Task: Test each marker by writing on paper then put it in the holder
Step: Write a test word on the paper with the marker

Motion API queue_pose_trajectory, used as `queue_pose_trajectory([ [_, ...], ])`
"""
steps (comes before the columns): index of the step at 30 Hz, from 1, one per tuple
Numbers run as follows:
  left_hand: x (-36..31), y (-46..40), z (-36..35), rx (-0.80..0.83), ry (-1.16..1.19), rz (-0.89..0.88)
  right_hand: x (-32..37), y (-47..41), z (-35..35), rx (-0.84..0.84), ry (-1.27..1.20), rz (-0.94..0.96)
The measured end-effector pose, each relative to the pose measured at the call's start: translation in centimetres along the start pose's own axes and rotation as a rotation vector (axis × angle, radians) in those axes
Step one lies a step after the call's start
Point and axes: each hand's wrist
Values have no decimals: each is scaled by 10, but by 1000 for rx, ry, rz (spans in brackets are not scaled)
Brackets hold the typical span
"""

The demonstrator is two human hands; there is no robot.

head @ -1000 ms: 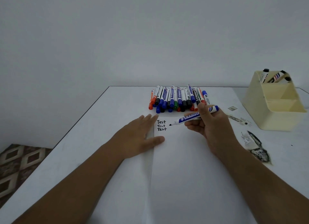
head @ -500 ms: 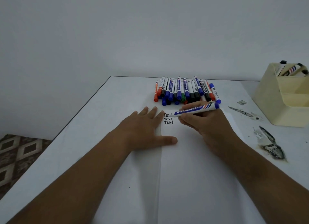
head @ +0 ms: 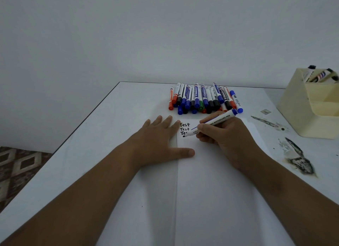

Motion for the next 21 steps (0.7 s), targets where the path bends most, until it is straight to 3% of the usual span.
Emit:
queue_pose_trajectory([
  [21,-1,1,2,13,49,5,0,0,0,38,138,27],
])
Point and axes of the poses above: each hand's wrist, its own y-axis away from the middle knuckle, its own z-axis out of the back of the hand, x = y × z, and after that the axes turned 3 degrees about y, right-handed
